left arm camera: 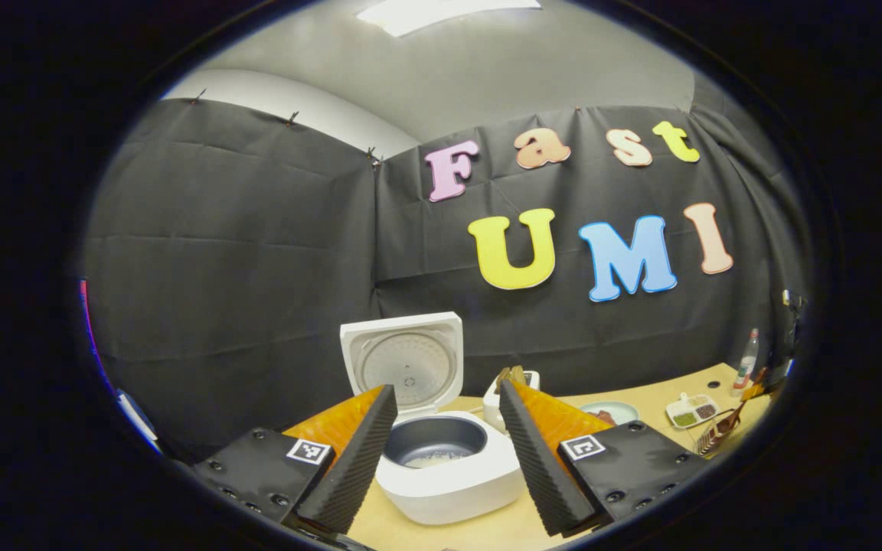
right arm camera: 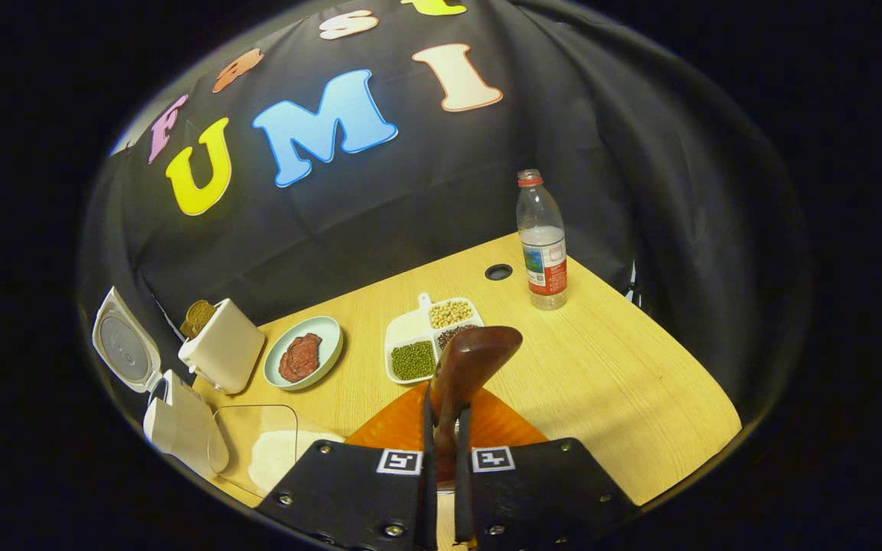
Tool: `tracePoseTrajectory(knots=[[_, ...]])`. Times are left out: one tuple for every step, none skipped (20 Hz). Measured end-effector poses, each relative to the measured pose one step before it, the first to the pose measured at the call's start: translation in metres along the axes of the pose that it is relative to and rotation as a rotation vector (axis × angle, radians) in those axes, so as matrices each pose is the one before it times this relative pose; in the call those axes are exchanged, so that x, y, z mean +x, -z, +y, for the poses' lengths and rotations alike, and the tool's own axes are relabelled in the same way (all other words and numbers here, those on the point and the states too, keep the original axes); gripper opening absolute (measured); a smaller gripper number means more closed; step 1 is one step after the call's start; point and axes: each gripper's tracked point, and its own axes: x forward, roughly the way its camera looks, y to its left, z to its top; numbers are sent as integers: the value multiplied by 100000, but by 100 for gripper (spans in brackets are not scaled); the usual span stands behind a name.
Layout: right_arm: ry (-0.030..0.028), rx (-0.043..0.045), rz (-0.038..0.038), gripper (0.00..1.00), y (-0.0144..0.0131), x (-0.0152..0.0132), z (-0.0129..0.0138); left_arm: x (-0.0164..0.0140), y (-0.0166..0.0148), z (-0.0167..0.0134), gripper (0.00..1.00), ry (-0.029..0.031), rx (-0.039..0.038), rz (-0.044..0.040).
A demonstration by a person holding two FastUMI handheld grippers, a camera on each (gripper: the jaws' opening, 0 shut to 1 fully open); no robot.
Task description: Close the left gripper, press the button to open the rice cooker; take a wooden spoon from the chopstick holder with the right hand, scoop a spoonful of rice and pour it into the rice cooker, then put the wooden spoon back into the chopstick holder.
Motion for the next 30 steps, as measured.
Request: tracePoseTrajectory(knots=[[-238, -413, -1564, 9, -719, -466, 354, 106, -211, 87, 93, 390, -452, -415], [427, -843, -1889, 10, -617, -439, 302, 152, 29, 81, 97, 551, -456, -112], [-258, -1056, -1984, 10, -916, -505, 378, 75, 70, 264, 97, 385, -386, -220], [149, -1194, -2591, 9, -826, -536, 307, 128, 86, 161, 97, 450, -375, -219], [-211, -1230, -2154, 9, -836, -558, 473, 232, 320, -3, 97, 425, -502, -118], [-419, -530, -2335, 10, -736, -620, 570, 90, 60, 201, 97, 524, -622, -23], [-966, -48, -1492, 10, -682, -471, 729, 126, 356, 154, 93, 500, -585, 187], [-875, 636, -1472, 10, -412, -445, 750, 87, 212, 207, 89, 517, -461, 225], [-1127, 841, -1029, 10, -483, -373, 854, 141, 235, 349, 89, 475, -492, 183], [-1171, 704, -850, 10, -171, -322, 817, 284, 100, 315, 89, 404, -495, 81], [-1107, 466, -353, 10, -84, -242, 874, 122, 36, 375, 91, 313, -529, 14], [-1194, 569, -456, 9, 32, -276, 901, 26, 90, 377, 92, 301, -555, -23], [-1213, 573, -299, 10, 11, -253, 906, 85, 143, 502, 93, 184, -449, 13], [-1543, 267, -375, 9, 225, -161, 1016, 152, 93, 420, 95, 14, -400, 34], [-1373, 81, -314, 9, 192, -90, 954, 111, 198, 402, 96, 176, -324, 178], [-1121, -68, -177, 9, 369, -164, 880, 141, 39, 439, 97, 71, -172, 198], [-929, -213, 160, 10, 306, 7, 798, 17, 378, 549, 97, 103, 9, 214], [-938, -130, 113, 9, 379, 27, 916, 33, 36, 514, 97, 90, 122, 150], [-650, -549, 606, 9, 463, 137, 746, -41, 53, 381, 97, 82, 268, 196], [-489, -543, 658, 9, 580, 138, 703, 107, 45, 458, 97, 56, 215, 46], [-285, -590, 680, 9, 472, 295, 662, 17, 287, 520, 97, -86, 183, 206], [-220, -571, 599, 9, 530, 216, 587, 80, 122, 526, 97, -109, 57, 309], [-48, -736, 632, 9, 565, 261, 531, 36, 124, 620, 97, -221, -37, 337], [392, -1276, 349, 9, 570, 350, 414, 18, 81, 521, 97, -202, -116, 198], [702, -1811, 554, 9, 658, 406, 261, 45, 133, 511, 97, -256, 9, 314], [1052, -2314, 543, 9, 738, 395, 182, -12, 150, 522, 97, -314, 89, 220], [889, -2207, 773, 9, 692, 430, 155, -13, 286, 472, 97, -301, 108, 116], [1002, -2212, 738, 9, 784, 326, 219, -55, -37, 463, 97, -244, 216, 161], [855, -1846, 744, 9, 616, 422, 171, 31, 211, 460, 93, -319, 383, 201], [1003, -1861, 478, 9, 645, 382, 205, 54, 116, 522, 94, -314, 361, 201]])
